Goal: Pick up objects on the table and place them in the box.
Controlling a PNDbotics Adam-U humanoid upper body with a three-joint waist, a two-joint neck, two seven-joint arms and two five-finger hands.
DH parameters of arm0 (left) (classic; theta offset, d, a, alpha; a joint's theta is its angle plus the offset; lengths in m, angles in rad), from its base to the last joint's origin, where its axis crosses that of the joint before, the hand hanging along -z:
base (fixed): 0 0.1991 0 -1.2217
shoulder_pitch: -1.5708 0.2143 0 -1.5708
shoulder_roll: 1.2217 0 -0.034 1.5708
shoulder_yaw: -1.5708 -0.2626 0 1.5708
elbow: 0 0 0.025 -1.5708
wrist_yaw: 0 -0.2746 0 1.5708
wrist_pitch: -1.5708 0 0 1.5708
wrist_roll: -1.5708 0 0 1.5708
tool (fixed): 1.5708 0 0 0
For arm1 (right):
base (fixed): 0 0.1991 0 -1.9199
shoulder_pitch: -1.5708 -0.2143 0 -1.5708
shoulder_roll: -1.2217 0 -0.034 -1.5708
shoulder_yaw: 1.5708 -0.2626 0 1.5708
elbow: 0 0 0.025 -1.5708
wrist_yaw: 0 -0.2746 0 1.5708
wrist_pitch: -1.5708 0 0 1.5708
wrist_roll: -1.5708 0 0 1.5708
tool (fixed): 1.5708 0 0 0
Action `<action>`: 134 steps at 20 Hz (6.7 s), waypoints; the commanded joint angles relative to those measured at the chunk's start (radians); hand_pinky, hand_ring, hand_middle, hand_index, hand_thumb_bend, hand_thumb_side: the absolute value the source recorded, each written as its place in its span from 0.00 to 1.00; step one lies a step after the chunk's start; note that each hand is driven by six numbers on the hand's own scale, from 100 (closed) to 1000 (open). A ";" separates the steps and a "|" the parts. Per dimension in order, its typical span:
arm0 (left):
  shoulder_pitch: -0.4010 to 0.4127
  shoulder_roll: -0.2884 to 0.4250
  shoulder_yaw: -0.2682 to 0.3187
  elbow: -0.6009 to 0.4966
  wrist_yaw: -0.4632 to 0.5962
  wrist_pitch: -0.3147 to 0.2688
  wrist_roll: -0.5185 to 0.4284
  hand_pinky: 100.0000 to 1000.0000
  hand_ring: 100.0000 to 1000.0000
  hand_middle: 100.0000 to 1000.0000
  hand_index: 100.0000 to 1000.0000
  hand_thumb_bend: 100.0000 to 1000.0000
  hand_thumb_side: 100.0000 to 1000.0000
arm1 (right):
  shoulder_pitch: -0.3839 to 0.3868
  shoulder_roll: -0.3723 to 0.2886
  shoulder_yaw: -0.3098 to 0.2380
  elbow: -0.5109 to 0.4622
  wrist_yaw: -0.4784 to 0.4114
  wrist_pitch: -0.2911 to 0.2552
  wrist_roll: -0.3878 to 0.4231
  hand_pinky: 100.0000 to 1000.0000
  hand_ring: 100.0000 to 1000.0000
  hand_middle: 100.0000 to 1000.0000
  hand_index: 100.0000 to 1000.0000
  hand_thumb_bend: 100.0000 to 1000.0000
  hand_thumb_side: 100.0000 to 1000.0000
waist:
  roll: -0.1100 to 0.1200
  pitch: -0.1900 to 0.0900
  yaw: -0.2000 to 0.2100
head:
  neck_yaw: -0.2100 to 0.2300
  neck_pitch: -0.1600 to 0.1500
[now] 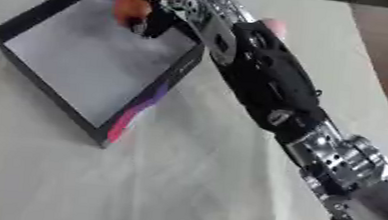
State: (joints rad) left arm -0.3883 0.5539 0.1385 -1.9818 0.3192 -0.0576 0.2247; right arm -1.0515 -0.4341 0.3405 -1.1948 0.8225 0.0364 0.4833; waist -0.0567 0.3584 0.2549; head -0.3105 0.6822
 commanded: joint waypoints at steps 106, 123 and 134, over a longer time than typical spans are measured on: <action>0.018 0.025 0.008 -0.018 -0.059 0.044 0.053 0.90 0.92 0.92 0.80 0.06 0.75 | 0.327 -0.639 -0.208 -0.172 -0.628 0.002 0.076 0.91 0.87 0.76 0.86 0.15 0.43 | -0.017 0.032 -0.019 | 0.014 -0.072; 0.017 0.017 0.004 -0.018 -0.066 0.046 0.050 0.90 0.92 0.92 0.80 0.06 0.76 | 0.295 -0.607 -0.200 -0.115 -0.513 -0.025 0.045 0.92 0.89 0.78 0.87 0.25 0.42 | -0.022 0.054 -0.001 | -0.003 -0.083; 0.018 0.009 0.004 -0.018 -0.076 0.044 0.050 0.90 0.92 0.93 0.80 0.05 0.77 | 0.281 -0.594 -0.208 -0.064 -0.454 -0.031 0.016 0.92 0.89 0.78 0.87 0.28 0.41 | -0.023 0.079 0.019 | -0.016 -0.102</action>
State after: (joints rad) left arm -0.3620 0.5445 0.1383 -1.9829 0.2499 -0.0114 0.2766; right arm -0.7547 -1.0022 0.1481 -1.2623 0.3588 0.0064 0.5059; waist -0.0712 0.4465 0.2735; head -0.3216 0.5945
